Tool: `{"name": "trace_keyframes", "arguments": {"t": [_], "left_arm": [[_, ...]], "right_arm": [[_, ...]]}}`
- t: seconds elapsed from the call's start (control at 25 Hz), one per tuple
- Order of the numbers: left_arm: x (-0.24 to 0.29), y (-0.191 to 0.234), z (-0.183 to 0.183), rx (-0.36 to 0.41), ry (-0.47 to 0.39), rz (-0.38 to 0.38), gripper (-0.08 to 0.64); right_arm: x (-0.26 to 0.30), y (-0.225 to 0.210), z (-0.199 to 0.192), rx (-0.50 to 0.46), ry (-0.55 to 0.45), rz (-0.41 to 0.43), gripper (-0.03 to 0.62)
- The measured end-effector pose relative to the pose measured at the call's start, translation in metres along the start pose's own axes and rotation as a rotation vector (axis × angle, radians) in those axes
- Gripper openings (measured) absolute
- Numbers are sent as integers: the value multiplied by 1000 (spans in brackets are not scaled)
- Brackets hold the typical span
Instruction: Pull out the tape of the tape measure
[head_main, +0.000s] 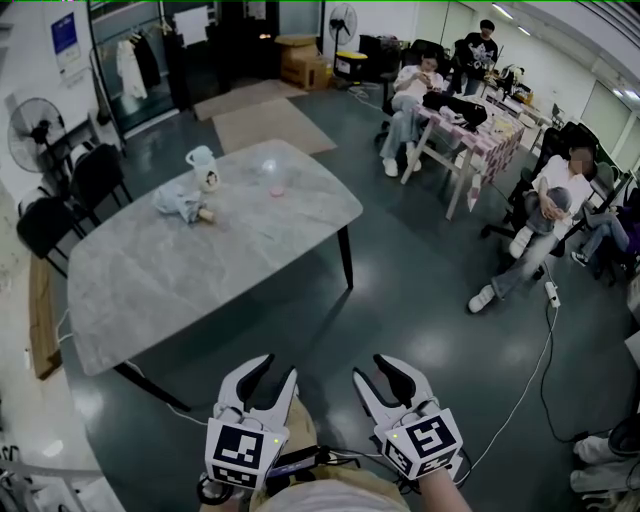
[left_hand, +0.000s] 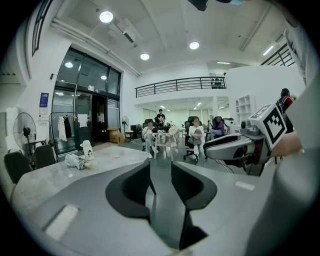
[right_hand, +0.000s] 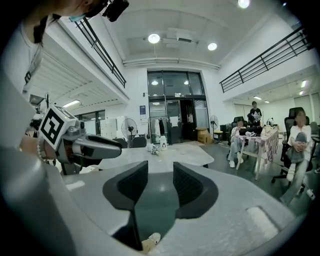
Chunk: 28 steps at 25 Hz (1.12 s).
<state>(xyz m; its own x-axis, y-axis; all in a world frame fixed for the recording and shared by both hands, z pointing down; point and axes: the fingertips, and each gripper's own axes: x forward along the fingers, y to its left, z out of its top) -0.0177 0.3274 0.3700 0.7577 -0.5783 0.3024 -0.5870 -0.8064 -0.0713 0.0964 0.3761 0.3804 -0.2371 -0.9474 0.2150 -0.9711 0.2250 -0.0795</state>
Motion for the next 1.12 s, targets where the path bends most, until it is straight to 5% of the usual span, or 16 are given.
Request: {"name": "trace_keyframes", "arguments": {"t": [1.12], "left_arm": [[125,176,43,-31,29,-9,137]], "right_arm": [[199,-52,67,13,59,3,153]]}}
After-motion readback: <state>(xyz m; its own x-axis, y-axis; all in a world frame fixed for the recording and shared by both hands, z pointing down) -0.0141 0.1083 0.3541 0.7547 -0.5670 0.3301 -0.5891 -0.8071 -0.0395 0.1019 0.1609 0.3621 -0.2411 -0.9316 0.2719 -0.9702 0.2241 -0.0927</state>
